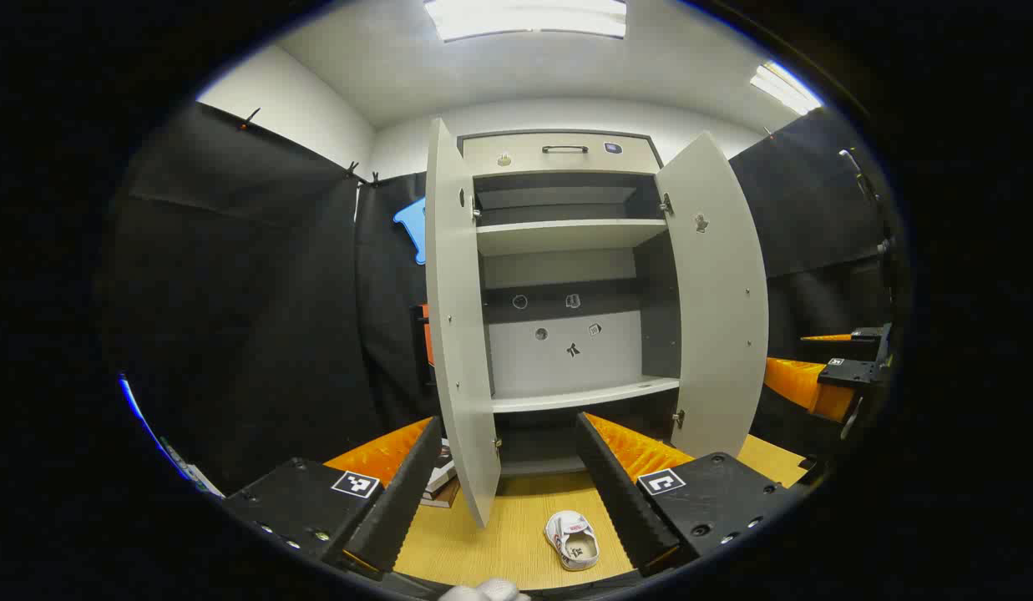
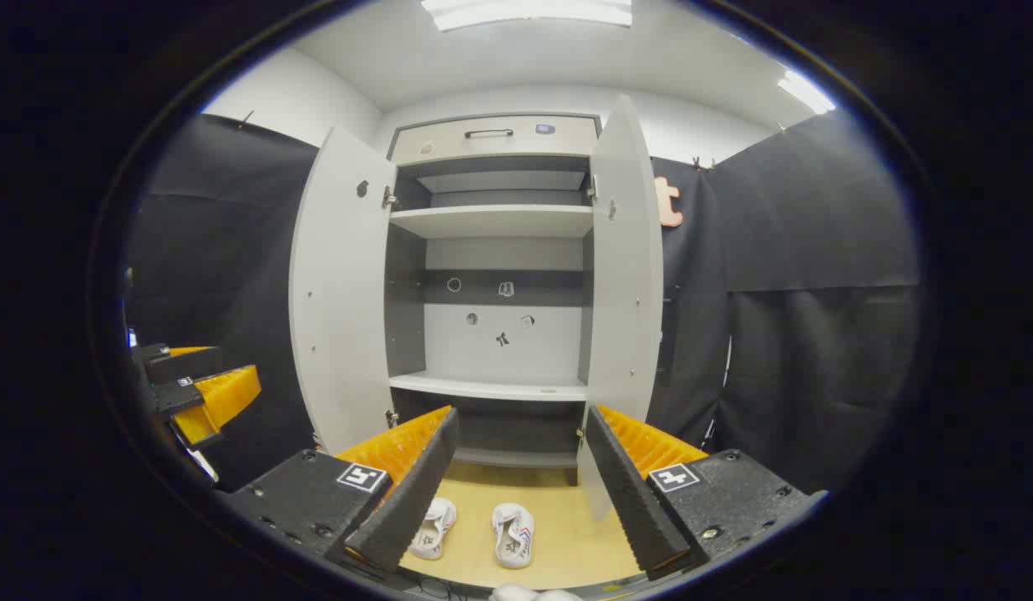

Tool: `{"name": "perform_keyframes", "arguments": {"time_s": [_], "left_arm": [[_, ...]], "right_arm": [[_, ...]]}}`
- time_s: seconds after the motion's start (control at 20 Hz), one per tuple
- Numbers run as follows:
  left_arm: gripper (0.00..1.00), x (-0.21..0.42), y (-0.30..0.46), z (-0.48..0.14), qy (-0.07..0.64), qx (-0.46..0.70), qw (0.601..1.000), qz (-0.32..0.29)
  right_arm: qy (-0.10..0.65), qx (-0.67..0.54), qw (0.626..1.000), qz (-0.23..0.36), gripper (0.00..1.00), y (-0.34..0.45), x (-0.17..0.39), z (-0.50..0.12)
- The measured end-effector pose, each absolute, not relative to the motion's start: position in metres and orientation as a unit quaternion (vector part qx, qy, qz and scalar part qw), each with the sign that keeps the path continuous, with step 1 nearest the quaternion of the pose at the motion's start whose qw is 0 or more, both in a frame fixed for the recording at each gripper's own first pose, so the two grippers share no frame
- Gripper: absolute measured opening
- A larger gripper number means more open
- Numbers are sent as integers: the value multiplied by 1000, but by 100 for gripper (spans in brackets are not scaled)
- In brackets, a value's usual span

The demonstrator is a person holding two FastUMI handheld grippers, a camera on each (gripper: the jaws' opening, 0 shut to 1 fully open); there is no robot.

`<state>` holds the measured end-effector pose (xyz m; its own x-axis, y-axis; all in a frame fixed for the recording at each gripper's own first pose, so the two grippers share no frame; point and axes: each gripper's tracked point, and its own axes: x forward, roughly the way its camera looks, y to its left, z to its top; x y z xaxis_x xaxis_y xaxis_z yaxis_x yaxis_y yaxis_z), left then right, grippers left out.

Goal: Grab one shoe with the right hand and put it into the shoe cabinet, grab the other shoe with the left hand and put it into the shoe cabinet; then close the right door with the right hand and the left door with the left hand.

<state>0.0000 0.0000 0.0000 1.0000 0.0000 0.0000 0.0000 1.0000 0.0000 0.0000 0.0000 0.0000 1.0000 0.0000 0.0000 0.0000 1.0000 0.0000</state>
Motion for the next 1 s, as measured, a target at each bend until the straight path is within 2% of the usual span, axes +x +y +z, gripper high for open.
{"name": "perform_keyframes", "arguments": {"time_s": [0.65,1.0], "left_arm": [[96,-4,4,-3,3,8,1000,1],[96,-14,13,-22,20,-8,1000,0]], "right_arm": [[20,-21,1000,9,99,10,-1,-24],[173,-64,982,37,99,26,7,-150]]}}
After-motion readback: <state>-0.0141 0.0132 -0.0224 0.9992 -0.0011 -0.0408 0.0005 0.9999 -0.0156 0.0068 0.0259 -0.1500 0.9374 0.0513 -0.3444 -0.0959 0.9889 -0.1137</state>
